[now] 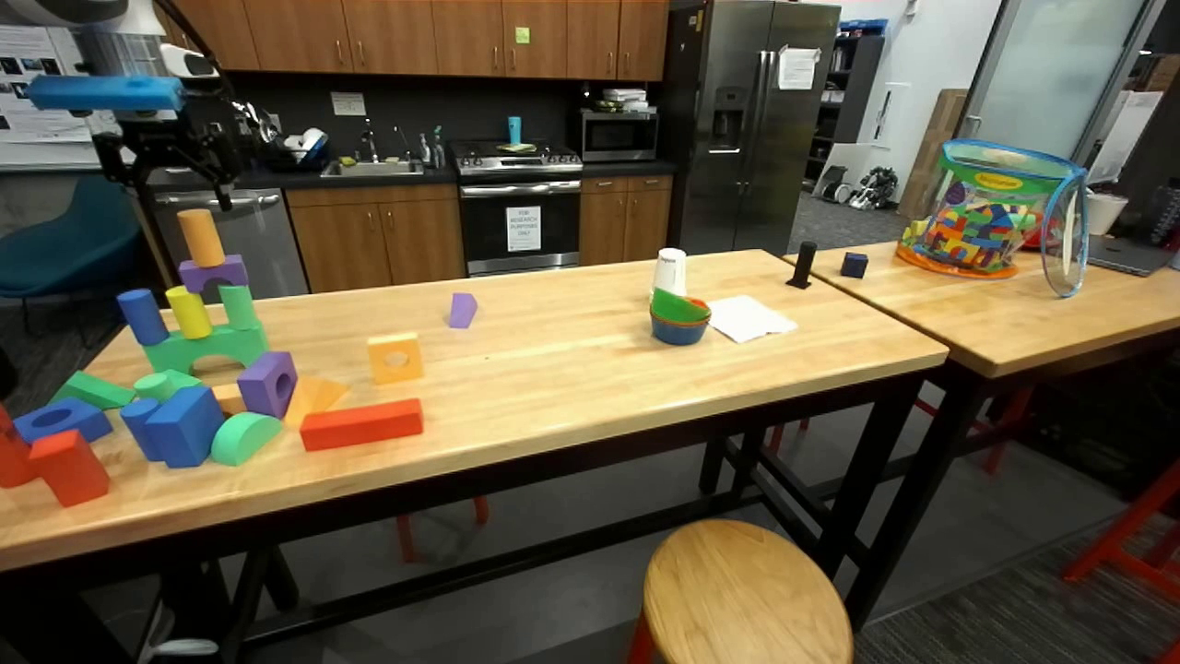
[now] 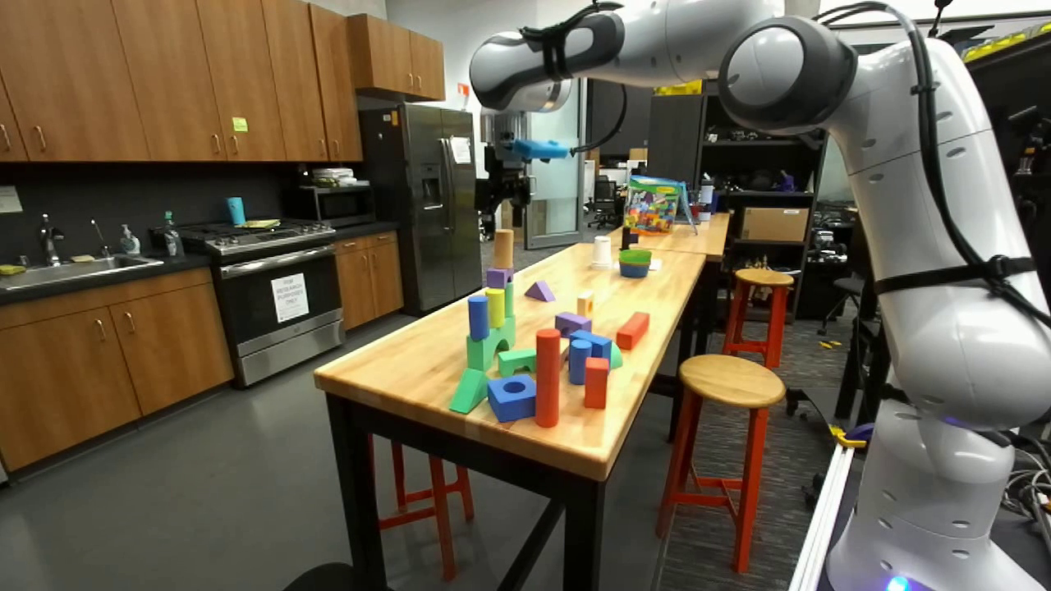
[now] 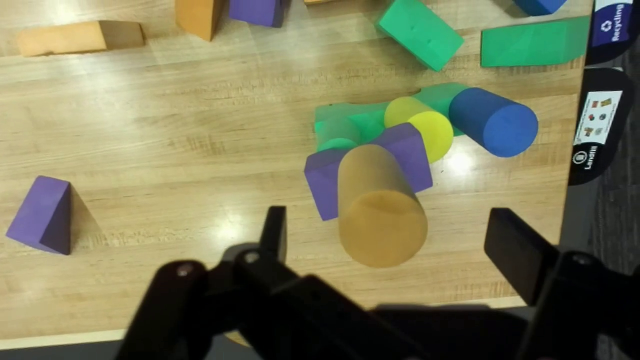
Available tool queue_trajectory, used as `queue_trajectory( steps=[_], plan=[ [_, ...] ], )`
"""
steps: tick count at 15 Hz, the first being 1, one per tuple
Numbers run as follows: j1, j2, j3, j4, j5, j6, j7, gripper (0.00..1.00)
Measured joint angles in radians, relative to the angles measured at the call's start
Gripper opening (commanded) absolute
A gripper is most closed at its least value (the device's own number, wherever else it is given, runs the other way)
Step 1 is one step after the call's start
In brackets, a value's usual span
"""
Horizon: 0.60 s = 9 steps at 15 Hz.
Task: Move the object and place it amongst the other objects
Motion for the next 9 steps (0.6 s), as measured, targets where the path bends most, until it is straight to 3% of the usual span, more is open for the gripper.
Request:
queue_trajectory(
  steps=[9],
  plan=[
    [-0.002,0.002,-0.001,-0.021,0.0,0.003,-0.008,1.0]
  ],
)
